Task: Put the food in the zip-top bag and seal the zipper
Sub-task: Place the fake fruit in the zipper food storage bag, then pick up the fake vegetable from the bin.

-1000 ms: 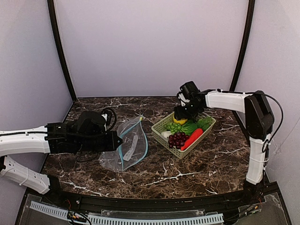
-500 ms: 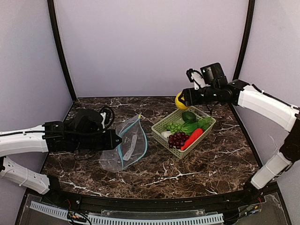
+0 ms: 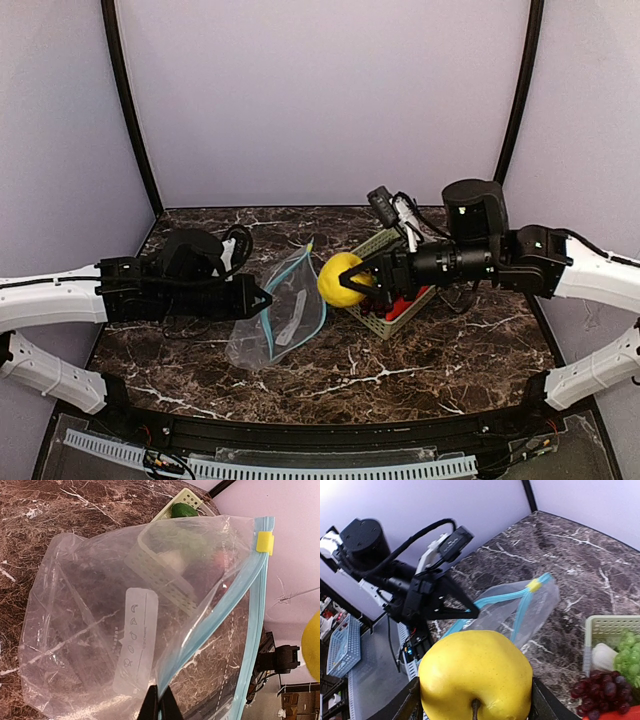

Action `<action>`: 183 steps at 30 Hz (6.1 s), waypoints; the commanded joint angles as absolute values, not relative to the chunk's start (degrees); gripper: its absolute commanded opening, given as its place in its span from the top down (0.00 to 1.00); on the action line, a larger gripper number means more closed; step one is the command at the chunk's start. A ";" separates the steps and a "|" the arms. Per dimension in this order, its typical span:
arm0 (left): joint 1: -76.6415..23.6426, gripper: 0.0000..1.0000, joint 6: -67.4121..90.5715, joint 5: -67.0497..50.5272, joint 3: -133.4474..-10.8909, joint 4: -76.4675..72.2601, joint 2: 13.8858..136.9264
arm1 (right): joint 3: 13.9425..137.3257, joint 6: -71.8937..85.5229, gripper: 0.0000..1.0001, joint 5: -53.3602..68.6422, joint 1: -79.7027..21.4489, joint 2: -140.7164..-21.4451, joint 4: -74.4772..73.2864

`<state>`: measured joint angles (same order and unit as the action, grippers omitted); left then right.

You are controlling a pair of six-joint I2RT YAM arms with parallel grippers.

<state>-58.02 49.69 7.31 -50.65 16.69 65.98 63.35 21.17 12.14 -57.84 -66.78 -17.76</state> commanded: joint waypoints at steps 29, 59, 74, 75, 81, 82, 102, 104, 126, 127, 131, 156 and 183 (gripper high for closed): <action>-57.78 0.99 47.16 -3.89 -51.59 5.24 68.64 | 78.38 24.63 0.30 -8.70 -71.88 -95.94 -20.90; -57.61 0.99 49.11 7.18 -45.10 12.89 59.79 | 69.64 29.74 0.10 -16.78 -70.35 -74.60 -26.32; -57.36 0.99 49.48 7.16 -43.59 14.76 58.51 | 65.63 28.89 0.12 -9.85 -40.88 -75.86 -36.44; -57.32 0.99 49.48 7.17 -43.48 14.81 58.42 | 66.06 28.77 0.12 -8.50 -39.49 -76.72 -36.26; -57.07 0.99 49.27 7.30 -43.18 15.35 58.19 | 70.45 27.26 0.16 -5.58 -34.63 -83.40 -35.13; -56.94 0.99 49.23 7.30 -43.17 15.44 58.12 | 71.13 27.60 0.17 -4.52 -33.76 -84.58 -34.71; -56.42 0.99 50.45 8.70 -39.48 16.95 53.77 | 71.15 35.88 0.19 -15.44 -29.37 -90.54 -36.81; -56.39 0.99 50.67 8.51 -39.31 16.86 53.79 | 70.77 35.09 0.20 -14.26 -28.59 -91.58 -36.36; -56.26 0.99 51.96 10.00 -39.45 18.85 51.20 | 69.59 31.05 0.63 -6.57 -24.69 -98.67 -27.56; -56.30 0.99 52.00 9.99 -39.46 18.78 51.18 | 69.49 31.25 0.69 -6.26 -24.70 -98.28 -27.51; -56.26 0.99 52.13 9.90 -39.46 18.19 51.26 | 68.90 31.93 0.83 -5.93 -24.70 -95.00 -27.74; -55.95 0.99 50.04 3.93 -45.09 13.00 57.96 | 68.12 21.29 1.00 6.41 -25.46 -64.65 -25.22; -55.61 0.99 49.60 -2.08 -50.51 8.68 66.35 | 78.04 28.06 1.00 16.01 -51.75 -65.95 -10.41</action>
<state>-55.96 49.89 -1.52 -49.36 8.99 66.59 74.02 27.75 16.29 -48.31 -64.07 -16.01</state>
